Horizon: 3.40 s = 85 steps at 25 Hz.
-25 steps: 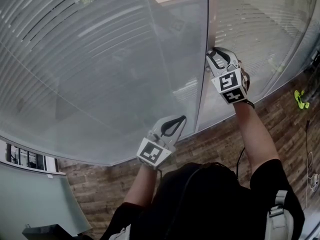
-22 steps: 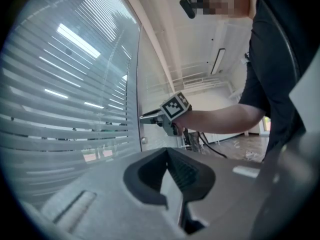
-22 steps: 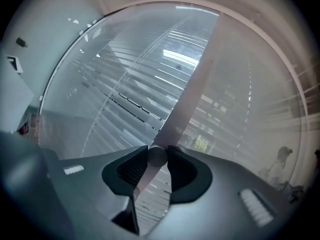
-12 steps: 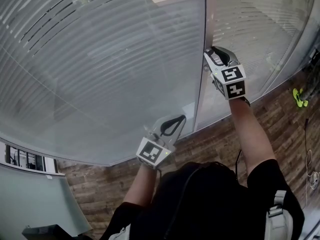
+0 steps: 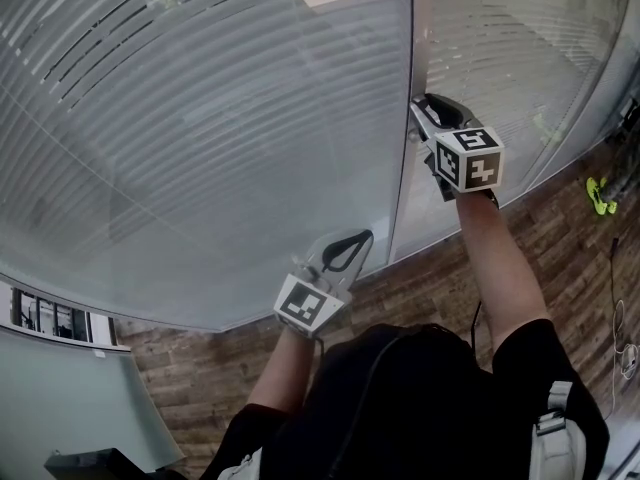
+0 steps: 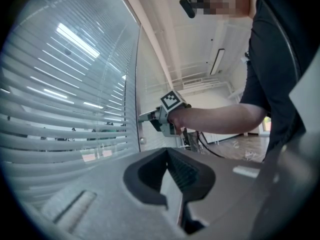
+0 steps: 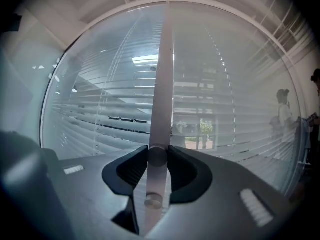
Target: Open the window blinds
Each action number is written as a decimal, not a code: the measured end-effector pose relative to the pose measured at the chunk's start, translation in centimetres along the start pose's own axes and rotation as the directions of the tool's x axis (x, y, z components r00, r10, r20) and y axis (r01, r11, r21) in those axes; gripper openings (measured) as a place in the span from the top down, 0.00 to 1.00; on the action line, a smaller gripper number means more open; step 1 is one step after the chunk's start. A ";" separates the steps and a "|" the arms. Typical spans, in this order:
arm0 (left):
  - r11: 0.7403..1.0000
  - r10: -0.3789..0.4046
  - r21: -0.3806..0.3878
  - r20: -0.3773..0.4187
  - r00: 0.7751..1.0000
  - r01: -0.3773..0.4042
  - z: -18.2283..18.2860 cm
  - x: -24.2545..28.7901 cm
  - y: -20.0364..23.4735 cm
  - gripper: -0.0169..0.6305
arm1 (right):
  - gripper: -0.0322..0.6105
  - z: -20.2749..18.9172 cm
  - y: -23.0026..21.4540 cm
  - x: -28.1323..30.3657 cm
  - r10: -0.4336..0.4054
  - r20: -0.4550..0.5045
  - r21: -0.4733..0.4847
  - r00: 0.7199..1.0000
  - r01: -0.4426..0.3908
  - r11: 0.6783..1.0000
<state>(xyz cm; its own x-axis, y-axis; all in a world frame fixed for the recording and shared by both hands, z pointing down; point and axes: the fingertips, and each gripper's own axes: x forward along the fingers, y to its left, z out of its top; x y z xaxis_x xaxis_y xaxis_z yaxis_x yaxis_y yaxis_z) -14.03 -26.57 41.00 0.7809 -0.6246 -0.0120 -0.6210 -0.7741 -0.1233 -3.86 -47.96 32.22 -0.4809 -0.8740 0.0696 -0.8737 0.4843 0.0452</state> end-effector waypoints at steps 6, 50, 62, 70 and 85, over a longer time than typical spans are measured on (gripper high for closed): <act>1.000 -0.001 -0.007 -0.015 1.000 0.001 0.2 -0.3 0.0 0.97 | 0.75 0.2 -0.1 0.1 -0.004 0.011 0.085 1.000 0.003 0.996; 1.000 0.017 0.014 -0.010 1.000 -0.017 -1.1 -1.0 1.0 0.97 | 0.56 -0.3 1.8 -0.7 -0.110 -0.059 -0.885 0.992 -0.001 0.466; 1.000 0.026 -0.016 -0.032 0.999 -0.027 -0.3 -1.4 0.9 0.97 | 0.62 -0.5 2.0 -0.2 -0.141 -0.034 -0.974 0.989 -0.001 0.227; 0.999 0.033 -0.003 -0.025 0.999 -0.033 -1.1 -1.3 1.3 0.97 | 0.75 -0.7 1.9 0.0 -0.150 -0.029 -0.975 0.988 0.005 0.223; 1.000 0.030 -0.010 -0.008 1.000 -0.030 -1.3 -1.3 0.8 0.97 | 0.75 -0.4 1.8 -0.1 -0.146 -0.042 -0.911 0.988 0.022 0.413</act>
<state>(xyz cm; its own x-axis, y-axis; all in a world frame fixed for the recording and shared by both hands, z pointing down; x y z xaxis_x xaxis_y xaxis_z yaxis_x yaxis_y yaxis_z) -15.64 -26.52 42.16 0.7615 -0.6482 -0.0073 -0.6447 -0.7561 -0.1129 -5.41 -46.99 32.65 -0.3443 -0.9330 0.1042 -0.3047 0.2160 0.9276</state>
